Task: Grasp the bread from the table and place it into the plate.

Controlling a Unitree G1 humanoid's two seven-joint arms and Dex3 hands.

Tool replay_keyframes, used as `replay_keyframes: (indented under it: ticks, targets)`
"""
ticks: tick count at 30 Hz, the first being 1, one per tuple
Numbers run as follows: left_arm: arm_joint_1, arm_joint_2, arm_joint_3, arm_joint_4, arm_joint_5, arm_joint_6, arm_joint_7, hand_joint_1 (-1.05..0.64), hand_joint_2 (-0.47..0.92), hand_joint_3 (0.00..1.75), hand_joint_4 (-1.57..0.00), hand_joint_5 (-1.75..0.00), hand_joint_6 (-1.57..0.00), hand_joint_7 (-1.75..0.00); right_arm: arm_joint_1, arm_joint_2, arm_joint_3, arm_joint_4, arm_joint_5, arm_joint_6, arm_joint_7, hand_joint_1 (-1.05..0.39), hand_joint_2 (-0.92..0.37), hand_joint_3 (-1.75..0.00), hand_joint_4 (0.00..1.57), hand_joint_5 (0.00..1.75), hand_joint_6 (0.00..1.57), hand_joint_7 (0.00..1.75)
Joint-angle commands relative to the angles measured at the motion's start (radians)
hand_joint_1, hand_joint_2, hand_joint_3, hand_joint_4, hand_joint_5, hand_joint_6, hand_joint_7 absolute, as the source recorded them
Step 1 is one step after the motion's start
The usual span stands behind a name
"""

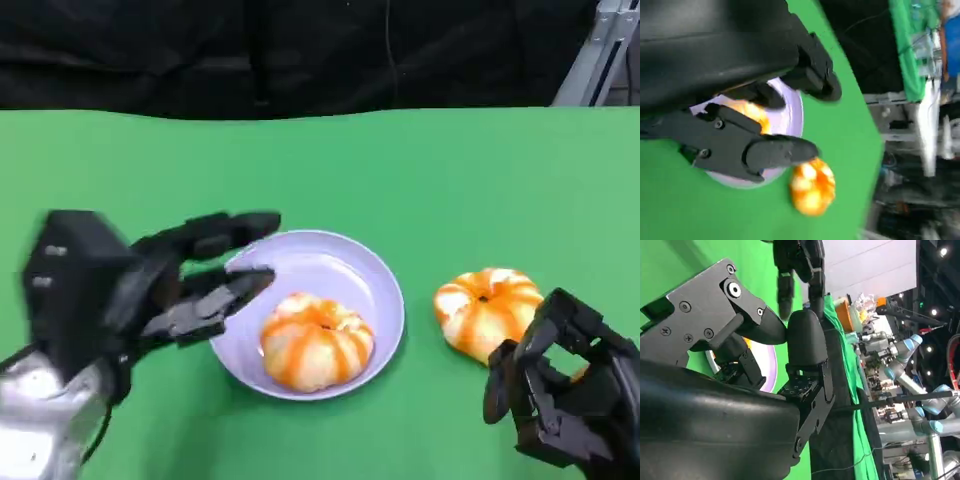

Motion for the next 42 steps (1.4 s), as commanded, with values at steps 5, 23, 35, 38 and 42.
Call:
replay_keyframes:
  ticks: [5, 23, 35, 38, 42]
  targets:
    - [0.154, 0.031, 0.151, -0.237, -0.275, 0.225, -0.023, 0.07, 0.57, 1.45, -0.93, -1.59, -0.93, -1.34, 0.004, -0.01, -0.007, -0.012, 0.002, 0.006, -0.009, -0.15, -0.44, -1.3, 0.88, 1.75, 0.72, 1.62]
    - [0.374, 0.074, 0.162, -0.135, -0.279, -0.053, -0.202, 0.0, 0.6, 1.34, -0.91, -1.75, -0.79, -1.75, 0.002, -0.032, -0.033, -0.009, 0.028, 0.03, 0.017, -0.14, -0.44, -1.28, 0.87, 1.75, 0.71, 1.61]
    - [0.372, 0.092, 0.154, -0.127, -0.274, -0.071, -0.194, 0.0, 0.62, 1.27, -0.89, -1.75, -0.79, -1.75, 0.009, -0.022, -0.019, -0.013, 0.019, 0.016, 0.011, -0.12, -0.44, -1.29, 0.88, 1.75, 0.7, 1.64]
    - [0.373, 0.093, 0.153, -0.127, -0.276, -0.072, -0.195, 0.0, 0.63, 1.27, -0.89, -1.75, -0.79, -1.75, 0.011, -0.024, -0.016, -0.018, 0.018, 0.017, 0.012, -0.13, -0.45, -1.3, 0.88, 1.75, 0.7, 1.64]
    - [0.373, 0.089, 0.152, -0.128, -0.275, -0.073, -0.188, 0.0, 0.63, 1.28, -0.9, -1.75, -0.79, -1.75, 0.009, -0.024, -0.017, -0.017, 0.023, 0.022, 0.011, -0.14, -0.45, -1.29, 0.88, 1.75, 0.71, 1.63]
